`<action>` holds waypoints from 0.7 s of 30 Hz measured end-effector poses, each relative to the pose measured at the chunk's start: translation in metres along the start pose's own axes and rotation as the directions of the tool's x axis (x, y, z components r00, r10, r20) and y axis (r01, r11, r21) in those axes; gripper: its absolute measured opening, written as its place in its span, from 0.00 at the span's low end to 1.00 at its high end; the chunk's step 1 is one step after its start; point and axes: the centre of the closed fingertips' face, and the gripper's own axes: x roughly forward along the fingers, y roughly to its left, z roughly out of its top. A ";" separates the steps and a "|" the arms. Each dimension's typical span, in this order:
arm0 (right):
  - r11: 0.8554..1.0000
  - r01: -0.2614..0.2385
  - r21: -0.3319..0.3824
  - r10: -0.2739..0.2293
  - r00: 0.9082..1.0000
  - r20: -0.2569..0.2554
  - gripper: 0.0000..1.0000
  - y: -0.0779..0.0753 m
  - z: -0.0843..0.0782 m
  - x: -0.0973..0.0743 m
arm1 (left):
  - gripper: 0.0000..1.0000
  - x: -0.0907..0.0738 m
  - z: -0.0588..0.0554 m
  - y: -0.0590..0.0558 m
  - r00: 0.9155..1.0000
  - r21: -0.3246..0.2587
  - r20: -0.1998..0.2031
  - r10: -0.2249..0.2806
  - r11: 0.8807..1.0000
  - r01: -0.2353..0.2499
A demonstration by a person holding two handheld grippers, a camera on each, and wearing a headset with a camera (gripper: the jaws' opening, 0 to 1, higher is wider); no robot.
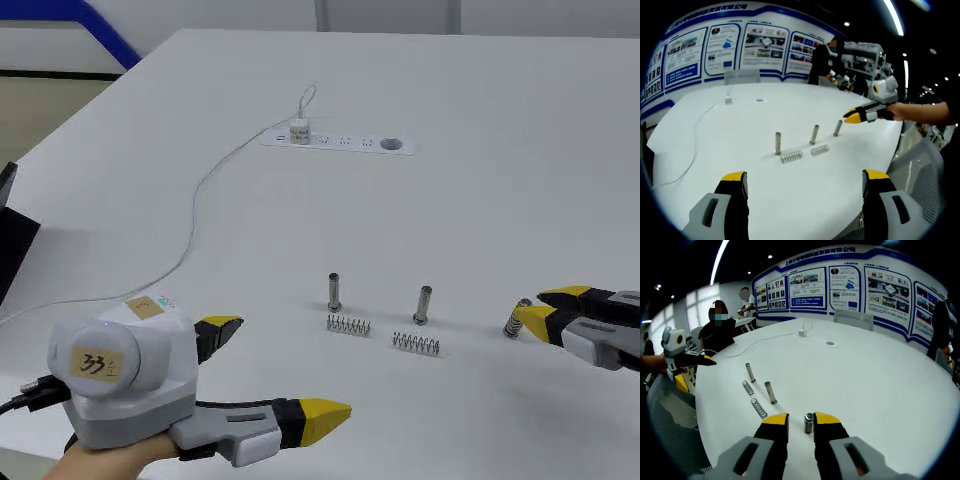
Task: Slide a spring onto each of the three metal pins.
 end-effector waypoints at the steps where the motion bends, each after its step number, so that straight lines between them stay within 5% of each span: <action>1: 1.000 -0.005 -0.005 0.005 1.000 0.003 0.20 0.002 0.002 -0.001 | 0.97 0.000 0.000 0.000 1.000 -0.001 0.000 0.002 1.000 -0.002; 9: 0.994 -0.084 -0.074 0.085 0.996 0.009 0.20 0.032 0.005 0.004 | 0.97 0.001 -0.003 0.002 1.000 -0.001 -0.014 0.000 1.000 0.000; 21: 0.976 -0.185 -0.111 0.178 0.981 -0.071 0.20 0.059 -0.016 0.035 | 0.97 0.004 -0.005 -0.003 0.999 0.005 -0.023 -0.028 1.000 0.028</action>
